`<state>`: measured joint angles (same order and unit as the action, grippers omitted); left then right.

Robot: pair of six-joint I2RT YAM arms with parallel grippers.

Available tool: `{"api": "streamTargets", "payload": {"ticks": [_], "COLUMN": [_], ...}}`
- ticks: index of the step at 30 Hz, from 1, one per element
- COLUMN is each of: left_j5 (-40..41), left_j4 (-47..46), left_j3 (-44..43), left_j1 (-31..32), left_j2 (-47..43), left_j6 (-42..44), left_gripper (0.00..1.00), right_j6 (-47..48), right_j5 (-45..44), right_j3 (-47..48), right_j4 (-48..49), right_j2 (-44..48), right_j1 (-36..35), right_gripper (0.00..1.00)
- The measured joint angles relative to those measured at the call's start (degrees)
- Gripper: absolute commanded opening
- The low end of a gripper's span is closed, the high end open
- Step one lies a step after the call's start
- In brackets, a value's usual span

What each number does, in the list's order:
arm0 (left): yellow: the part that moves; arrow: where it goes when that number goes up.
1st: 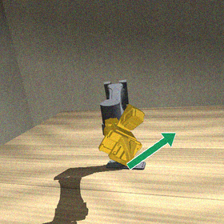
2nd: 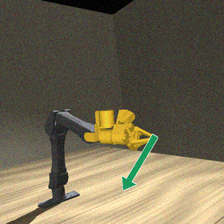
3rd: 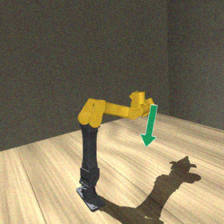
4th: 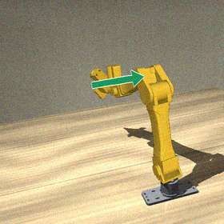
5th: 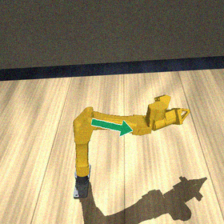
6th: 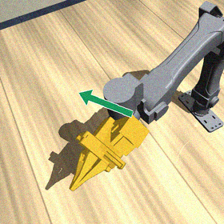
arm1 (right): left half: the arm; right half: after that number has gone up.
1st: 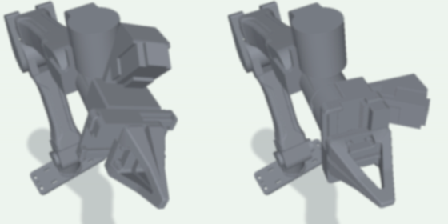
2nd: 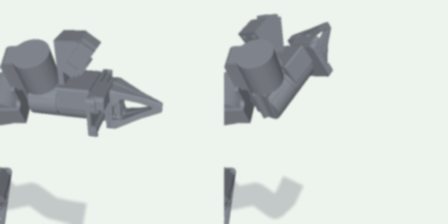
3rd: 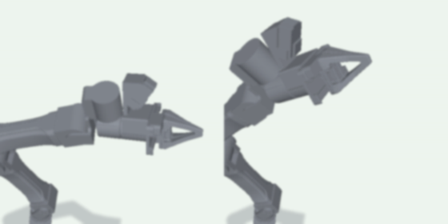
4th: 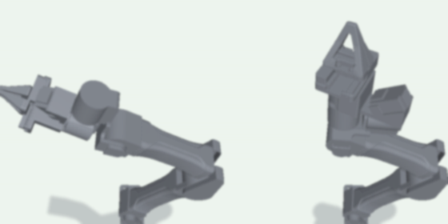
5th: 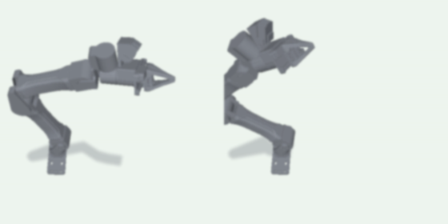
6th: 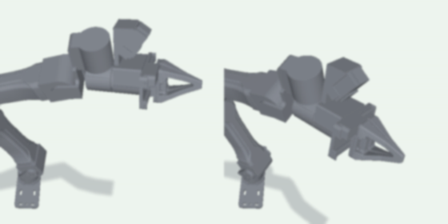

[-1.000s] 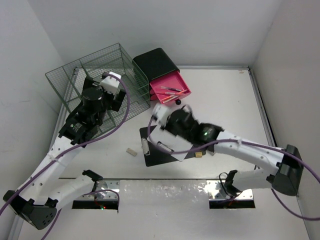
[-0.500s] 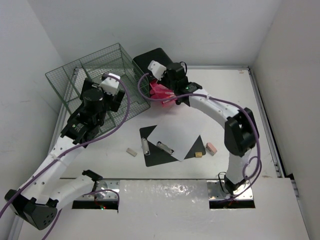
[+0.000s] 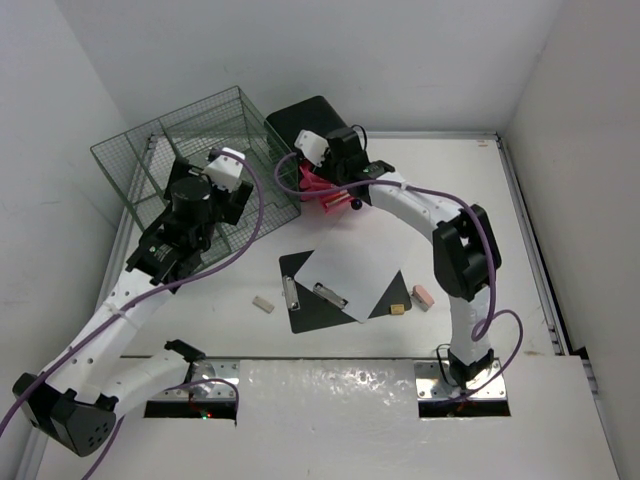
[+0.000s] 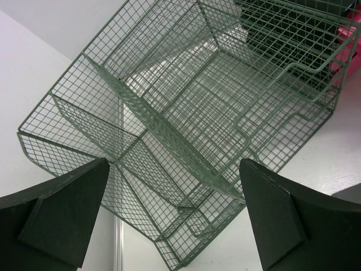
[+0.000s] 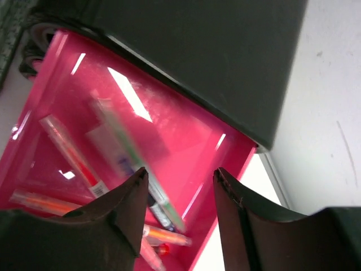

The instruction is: Organize the desk

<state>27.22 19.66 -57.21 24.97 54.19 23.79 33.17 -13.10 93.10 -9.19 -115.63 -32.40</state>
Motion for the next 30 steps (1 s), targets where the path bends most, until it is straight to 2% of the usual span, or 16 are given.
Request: {"api": "streamTargets", "payload": {"ticks": [6,8,11,14,15,17,20,22,24,25,30], "left_j5": [-0.42,-0.50,-0.70,-0.85,-0.90,-0.98,-1.27,-1.46,-1.55,-1.57,-1.57], "left_j4": [-0.11,-0.13,-0.15,-0.15,-0.13,-0.15,-0.15,-0.13,-0.15,-0.15,-0.15], "left_j3": [0.02,0.02,0.07,0.24,0.33,0.35,0.35,0.35,0.35,0.35,0.35], "left_j1": [0.00,0.00,-0.02,-0.02,-0.02,-0.02,-0.02,-0.02,-0.02,-0.02,-0.02], "left_j2": [0.20,0.20,0.17,0.17,0.17,0.17,0.13,0.13,0.13,0.13,0.07], "left_j6": [0.00,0.00,0.02,0.00,0.02,0.02,0.00,0.02,0.00,0.00,0.02], "left_gripper": [1.00,1.00,1.00,1.00,1.00,1.00,1.00,1.00,1.00,1.00,1.00], "right_j6": [-1.53,-4.28,-11.08,-19.17,-22.40,-28.02,-34.32,-37.64,-40.46,-41.42,-44.57], "right_j5": [-1.79,-1.90,-0.81,2.47,3.30,4.33,4.57,4.68,4.72,4.72,4.70], "right_j3": [1.55,1.25,-4.76,-13.27,-16.20,-21.75,-29.49,-34.03,-37.73,-38.64,-39.12], "right_j4": [-0.74,-1.46,-0.11,2.60,3.45,5.88,8.81,10.27,10.14,9.99,11.17], "right_j2": [0.39,1.90,9.29,19.15,22.40,27.23,30.42,30.60,30.32,30.08,27.21], "right_j1": [0.02,0.02,0.02,0.02,0.02,0.02,0.02,0.02,0.04,0.07,0.20], "right_gripper": [0.51,0.55,0.62,0.62,0.61,0.51,0.34,0.31,0.37,0.44,0.46]}}
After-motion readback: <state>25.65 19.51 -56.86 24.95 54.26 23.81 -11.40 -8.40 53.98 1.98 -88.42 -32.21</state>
